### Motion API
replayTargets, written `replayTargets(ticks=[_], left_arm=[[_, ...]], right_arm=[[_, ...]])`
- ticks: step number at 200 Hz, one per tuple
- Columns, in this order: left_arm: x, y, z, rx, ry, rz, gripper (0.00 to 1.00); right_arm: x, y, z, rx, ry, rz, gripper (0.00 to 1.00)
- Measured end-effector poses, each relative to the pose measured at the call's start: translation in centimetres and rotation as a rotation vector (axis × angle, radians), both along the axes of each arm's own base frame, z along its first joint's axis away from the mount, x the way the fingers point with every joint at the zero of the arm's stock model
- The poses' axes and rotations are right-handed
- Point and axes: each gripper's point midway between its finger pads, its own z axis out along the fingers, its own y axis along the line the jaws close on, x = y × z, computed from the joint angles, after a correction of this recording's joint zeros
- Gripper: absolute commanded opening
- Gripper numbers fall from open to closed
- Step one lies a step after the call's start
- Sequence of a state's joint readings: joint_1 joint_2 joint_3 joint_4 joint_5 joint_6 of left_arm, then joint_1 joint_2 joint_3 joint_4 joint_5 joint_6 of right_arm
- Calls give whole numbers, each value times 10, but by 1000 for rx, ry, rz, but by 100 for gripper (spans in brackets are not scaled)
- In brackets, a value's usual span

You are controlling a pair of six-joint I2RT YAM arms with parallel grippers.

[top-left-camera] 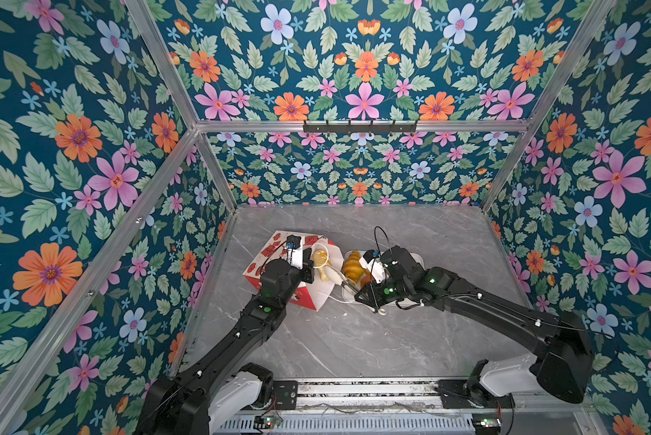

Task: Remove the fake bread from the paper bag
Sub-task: 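Pull the twisted bread out of the bag toward the tray, then lower the twisted bread onto the tray and open the right-held tongs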

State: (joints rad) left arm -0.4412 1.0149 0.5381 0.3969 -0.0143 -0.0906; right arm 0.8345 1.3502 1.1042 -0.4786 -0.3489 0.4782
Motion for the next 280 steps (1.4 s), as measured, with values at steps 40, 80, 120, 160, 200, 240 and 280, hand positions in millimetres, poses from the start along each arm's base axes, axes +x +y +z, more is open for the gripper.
replayTargets(ticks=[40, 80, 120, 160, 200, 240, 280], left_arm=[[3, 8, 2, -4, -12, 51, 6], [1, 12, -1, -3, -15, 65, 6], [-3, 14, -8, -1, -11, 65, 6], [-5, 14, -15, 1, 0, 64, 6], [-6, 14, -18, -4, -5, 59, 6], [-8, 13, -24, -12, -2, 48, 6], [-8, 13, -30, -21, 12, 51, 6]], right_arm=[[-21, -44, 21, -70, -50, -29, 11], [-27, -94, 30, -217, -112, -120, 12], [-20, -139, 18, -454, -137, -223, 13], [-11, -173, 1, -687, -148, -280, 13], [-1, -187, -14, -840, -145, -294, 13], [4, -197, -27, -932, -134, -288, 13], [8, -195, -38, -975, -129, -249, 16]])
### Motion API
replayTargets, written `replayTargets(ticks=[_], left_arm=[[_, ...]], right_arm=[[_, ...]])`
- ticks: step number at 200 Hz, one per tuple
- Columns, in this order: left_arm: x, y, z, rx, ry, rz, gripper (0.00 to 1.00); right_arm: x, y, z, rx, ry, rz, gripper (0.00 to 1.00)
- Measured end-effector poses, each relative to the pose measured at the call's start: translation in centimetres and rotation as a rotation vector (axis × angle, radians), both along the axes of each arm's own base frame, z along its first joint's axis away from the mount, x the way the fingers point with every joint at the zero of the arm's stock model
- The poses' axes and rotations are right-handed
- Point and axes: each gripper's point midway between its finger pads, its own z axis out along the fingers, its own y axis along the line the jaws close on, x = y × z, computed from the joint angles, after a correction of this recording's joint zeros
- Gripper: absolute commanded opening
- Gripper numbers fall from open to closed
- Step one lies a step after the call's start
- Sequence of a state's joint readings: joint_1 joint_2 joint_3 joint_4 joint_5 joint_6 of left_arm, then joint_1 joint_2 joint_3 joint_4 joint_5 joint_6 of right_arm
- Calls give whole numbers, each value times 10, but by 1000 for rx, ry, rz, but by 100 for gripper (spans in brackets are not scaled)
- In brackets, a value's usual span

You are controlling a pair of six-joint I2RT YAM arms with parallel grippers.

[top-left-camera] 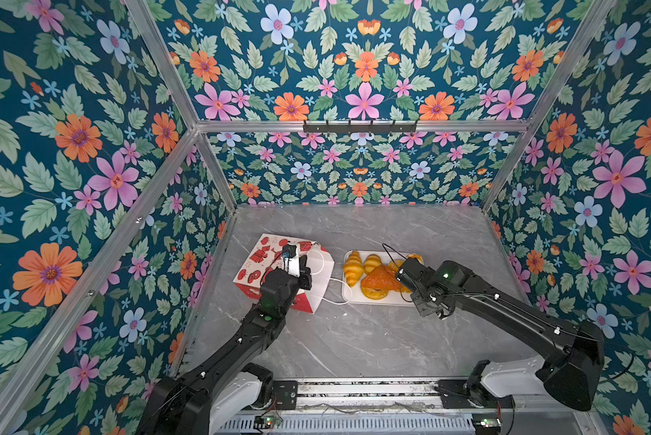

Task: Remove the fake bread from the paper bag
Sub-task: 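Lower the twisted bread onto the tray and open the right-held tongs, then move the open right-held tongs into the bag toward the yellow ring bread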

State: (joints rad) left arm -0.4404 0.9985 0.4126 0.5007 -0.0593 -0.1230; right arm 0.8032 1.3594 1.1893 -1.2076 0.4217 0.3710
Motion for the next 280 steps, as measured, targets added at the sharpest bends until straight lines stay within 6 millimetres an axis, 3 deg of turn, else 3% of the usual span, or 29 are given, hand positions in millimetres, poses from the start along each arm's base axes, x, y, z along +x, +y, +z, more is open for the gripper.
replayTargets(ticks=[60, 153, 236, 257, 280], left_arm=[[1, -1, 0, -4, -5, -5, 6], [3, -3, -1, -10, -6, -11, 6], [2, -7, 3, -15, -11, -30, 6], [3, -9, 8, -13, -24, -43, 5], [5, -14, 15, 16, -45, -68, 5]], right_arm=[[-2, 8, 0, 60, 5, 11, 29], [-6, 13, 9, 136, -18, 14, 38], [-3, 16, 51, 336, -204, 13, 39], [-7, 34, 56, 447, -211, 60, 39], [-18, 78, 51, 587, -153, 170, 39]])
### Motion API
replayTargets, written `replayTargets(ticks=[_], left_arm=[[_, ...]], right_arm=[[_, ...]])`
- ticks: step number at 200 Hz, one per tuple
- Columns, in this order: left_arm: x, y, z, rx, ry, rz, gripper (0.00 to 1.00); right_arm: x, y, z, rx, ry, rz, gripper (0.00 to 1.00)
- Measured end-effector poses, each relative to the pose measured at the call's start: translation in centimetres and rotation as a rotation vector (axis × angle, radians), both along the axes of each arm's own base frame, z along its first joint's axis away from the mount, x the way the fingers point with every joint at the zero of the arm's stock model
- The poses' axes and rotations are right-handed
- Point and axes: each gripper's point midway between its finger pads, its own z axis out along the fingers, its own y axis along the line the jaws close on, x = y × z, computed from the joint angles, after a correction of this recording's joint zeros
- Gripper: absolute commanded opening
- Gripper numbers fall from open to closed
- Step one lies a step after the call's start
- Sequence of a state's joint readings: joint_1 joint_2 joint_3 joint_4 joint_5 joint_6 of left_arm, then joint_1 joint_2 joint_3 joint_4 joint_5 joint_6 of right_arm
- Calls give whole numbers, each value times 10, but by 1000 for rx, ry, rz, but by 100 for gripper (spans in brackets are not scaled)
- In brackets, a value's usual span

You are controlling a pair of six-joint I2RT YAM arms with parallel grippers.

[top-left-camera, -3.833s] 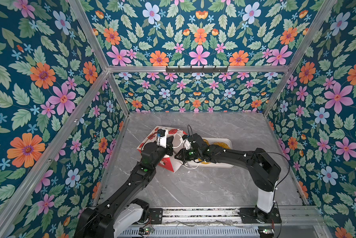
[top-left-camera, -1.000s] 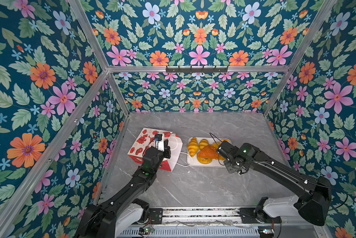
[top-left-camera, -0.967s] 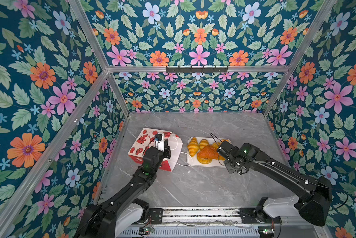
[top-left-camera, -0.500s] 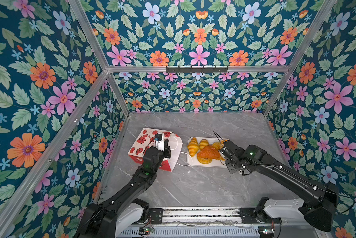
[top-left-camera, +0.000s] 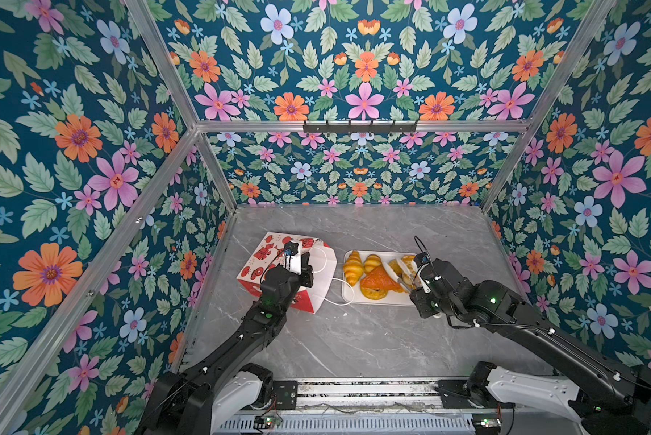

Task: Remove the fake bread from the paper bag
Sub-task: 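Move the open right-held tongs into the bag toward the yellow ring bread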

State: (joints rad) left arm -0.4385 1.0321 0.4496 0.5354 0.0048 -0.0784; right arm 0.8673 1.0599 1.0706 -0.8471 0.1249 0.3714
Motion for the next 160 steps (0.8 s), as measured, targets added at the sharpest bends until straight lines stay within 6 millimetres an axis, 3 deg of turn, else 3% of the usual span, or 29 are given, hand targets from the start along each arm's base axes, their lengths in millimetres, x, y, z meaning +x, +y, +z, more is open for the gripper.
replayTargets(ticks=[37, 65, 99, 126, 160], left_arm=[[0, -11, 11, 41, -44, -77, 3], [-4, -21, 19, 61, -80, -153, 0], [-20, -33, 25, 41, -103, -258, 0], [-32, -40, 30, 29, -118, -324, 0], [-46, -46, 33, 9, -120, -391, 0]], right_arm=[[-17, 77, -2, 153, 39, 213, 39], [-16, 115, -3, 246, 55, 286, 38], [-7, 144, -11, 276, 73, 315, 38], [6, 166, -28, 257, 103, 310, 37], [17, 180, -49, 237, 125, 288, 38]])
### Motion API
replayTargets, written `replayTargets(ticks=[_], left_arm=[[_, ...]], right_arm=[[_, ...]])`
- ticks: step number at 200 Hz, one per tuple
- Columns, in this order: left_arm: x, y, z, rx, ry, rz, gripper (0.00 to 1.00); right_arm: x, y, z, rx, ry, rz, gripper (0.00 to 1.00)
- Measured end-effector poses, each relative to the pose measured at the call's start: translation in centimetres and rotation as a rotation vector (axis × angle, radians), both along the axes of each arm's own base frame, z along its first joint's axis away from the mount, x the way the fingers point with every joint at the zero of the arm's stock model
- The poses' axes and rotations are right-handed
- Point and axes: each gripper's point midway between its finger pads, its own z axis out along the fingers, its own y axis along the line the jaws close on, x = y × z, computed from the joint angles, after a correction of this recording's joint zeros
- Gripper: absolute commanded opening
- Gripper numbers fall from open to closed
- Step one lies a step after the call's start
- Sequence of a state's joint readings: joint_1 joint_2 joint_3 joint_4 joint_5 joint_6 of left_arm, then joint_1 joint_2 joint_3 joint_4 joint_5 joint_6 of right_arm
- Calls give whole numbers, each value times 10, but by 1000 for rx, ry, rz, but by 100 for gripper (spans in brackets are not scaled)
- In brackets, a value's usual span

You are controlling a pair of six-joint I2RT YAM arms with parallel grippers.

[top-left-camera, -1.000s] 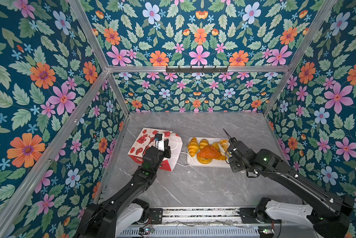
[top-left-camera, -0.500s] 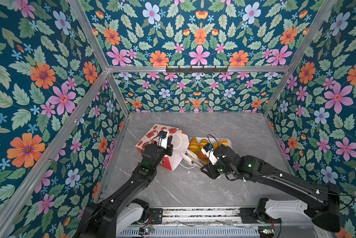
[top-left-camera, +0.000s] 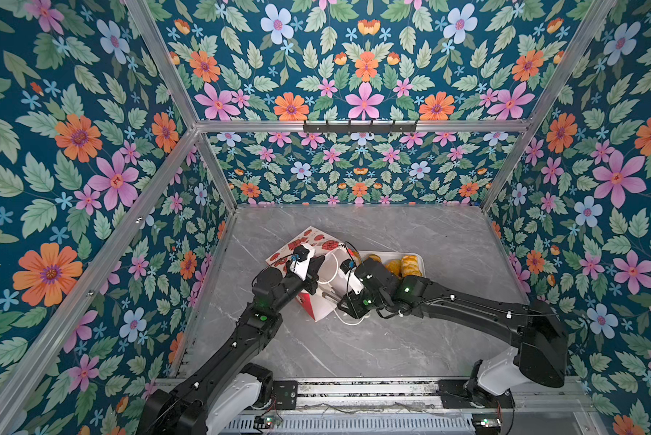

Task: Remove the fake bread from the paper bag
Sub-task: 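Move the open right-held tongs into the bag toward the yellow ring bread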

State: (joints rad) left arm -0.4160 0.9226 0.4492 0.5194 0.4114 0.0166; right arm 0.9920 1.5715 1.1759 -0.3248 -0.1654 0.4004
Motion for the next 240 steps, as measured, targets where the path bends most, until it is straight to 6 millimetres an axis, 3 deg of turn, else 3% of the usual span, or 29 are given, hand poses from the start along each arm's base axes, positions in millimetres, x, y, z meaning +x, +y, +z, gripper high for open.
replayTargets(ticks=[56, 75, 107, 176, 240], left_arm=[[-12, -5, 5, -19, 5, -56, 0], [-13, -5, 7, -27, 14, -60, 0], [-13, -6, 7, -31, 22, -64, 0], [-14, -7, 5, -35, 30, -72, 0], [-13, -7, 6, -47, 31, -73, 0]], right_arm=[[27, 19, -13, -5, -21, -77, 40], [30, 20, -25, -29, -8, -99, 41], [39, 23, -28, -27, -16, -138, 41], [49, 16, -33, -36, -16, -213, 41], [53, 28, -52, -22, 47, -202, 41]])
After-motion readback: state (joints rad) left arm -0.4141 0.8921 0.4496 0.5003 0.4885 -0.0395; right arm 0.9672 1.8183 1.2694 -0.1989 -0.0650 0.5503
